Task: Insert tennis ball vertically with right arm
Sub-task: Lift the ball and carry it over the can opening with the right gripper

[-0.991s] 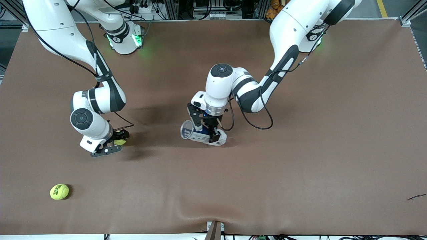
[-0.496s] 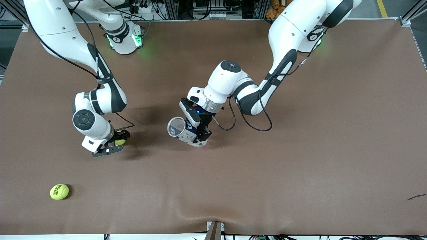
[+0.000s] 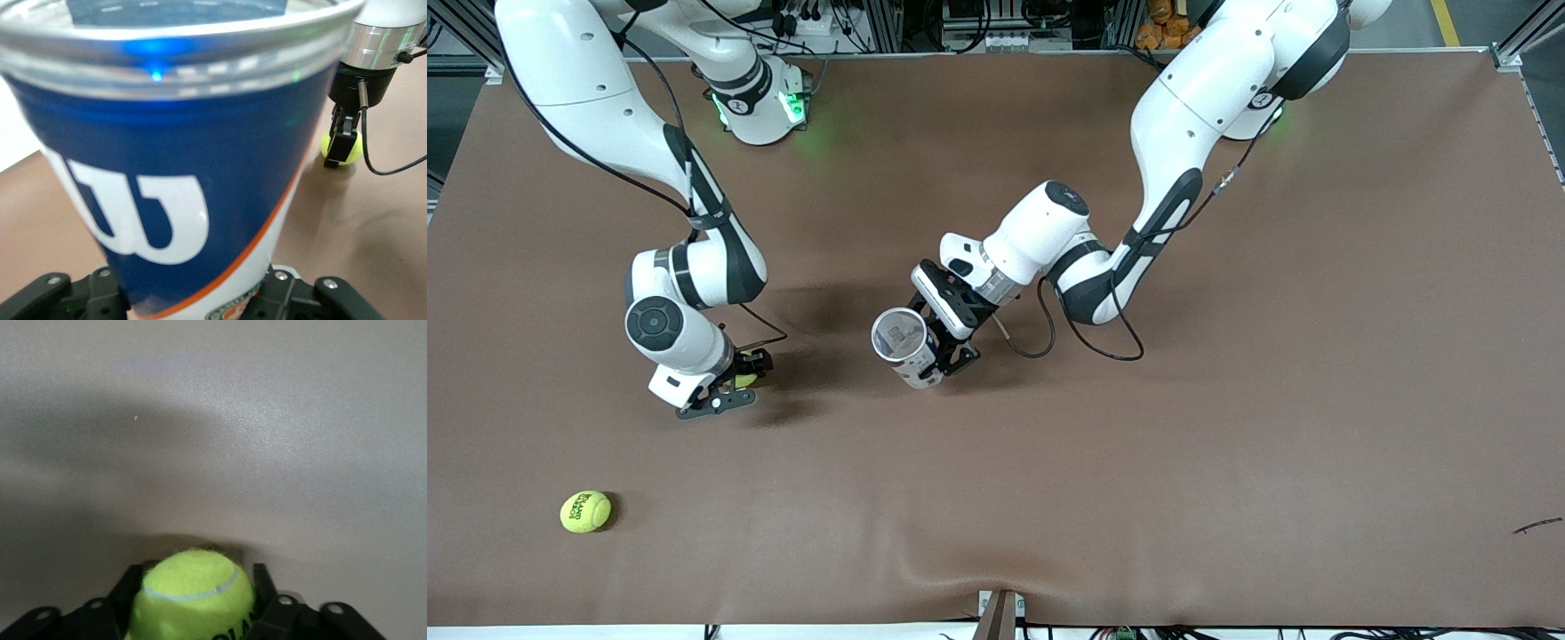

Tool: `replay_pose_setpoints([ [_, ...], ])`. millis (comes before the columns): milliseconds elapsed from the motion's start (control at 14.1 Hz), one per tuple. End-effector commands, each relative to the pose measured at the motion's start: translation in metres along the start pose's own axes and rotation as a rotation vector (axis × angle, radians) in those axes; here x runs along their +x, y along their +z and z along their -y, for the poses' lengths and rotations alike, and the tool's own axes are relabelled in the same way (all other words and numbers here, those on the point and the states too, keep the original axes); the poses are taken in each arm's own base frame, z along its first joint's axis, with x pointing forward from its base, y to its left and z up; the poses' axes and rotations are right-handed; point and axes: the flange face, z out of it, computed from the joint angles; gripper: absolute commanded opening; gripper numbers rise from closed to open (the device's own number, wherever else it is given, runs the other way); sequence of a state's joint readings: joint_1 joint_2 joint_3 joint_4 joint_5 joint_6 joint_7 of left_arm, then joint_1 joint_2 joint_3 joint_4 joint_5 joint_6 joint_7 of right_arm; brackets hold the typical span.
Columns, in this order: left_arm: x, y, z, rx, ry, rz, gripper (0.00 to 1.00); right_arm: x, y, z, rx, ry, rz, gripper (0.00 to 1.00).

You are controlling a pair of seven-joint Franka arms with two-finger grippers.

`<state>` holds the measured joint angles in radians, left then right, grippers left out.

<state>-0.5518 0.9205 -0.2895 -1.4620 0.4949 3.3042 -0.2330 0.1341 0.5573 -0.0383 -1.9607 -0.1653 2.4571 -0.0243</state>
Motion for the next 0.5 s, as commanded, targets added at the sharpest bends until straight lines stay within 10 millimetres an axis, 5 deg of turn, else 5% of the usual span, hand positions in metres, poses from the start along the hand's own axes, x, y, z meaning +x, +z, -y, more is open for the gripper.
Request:
replay_pose_setpoints([
  [0,-0.023,0.011,-0.006,-0.037,-0.052,-0.071,0.67,-0.002,-0.011,-0.015,0.024,0.05,-0.012,0.31],
  [212,-0.055,0.021,-0.004,-0.06,-0.027,-0.097,0.7,0.001,-0.056,-0.021,0.059,0.1,-0.039,0.31],
  [425,-0.06,0.022,0.003,-0.046,-0.001,-0.085,0.85,0.024,-0.129,-0.016,0.154,0.16,0.005,0.31],
])
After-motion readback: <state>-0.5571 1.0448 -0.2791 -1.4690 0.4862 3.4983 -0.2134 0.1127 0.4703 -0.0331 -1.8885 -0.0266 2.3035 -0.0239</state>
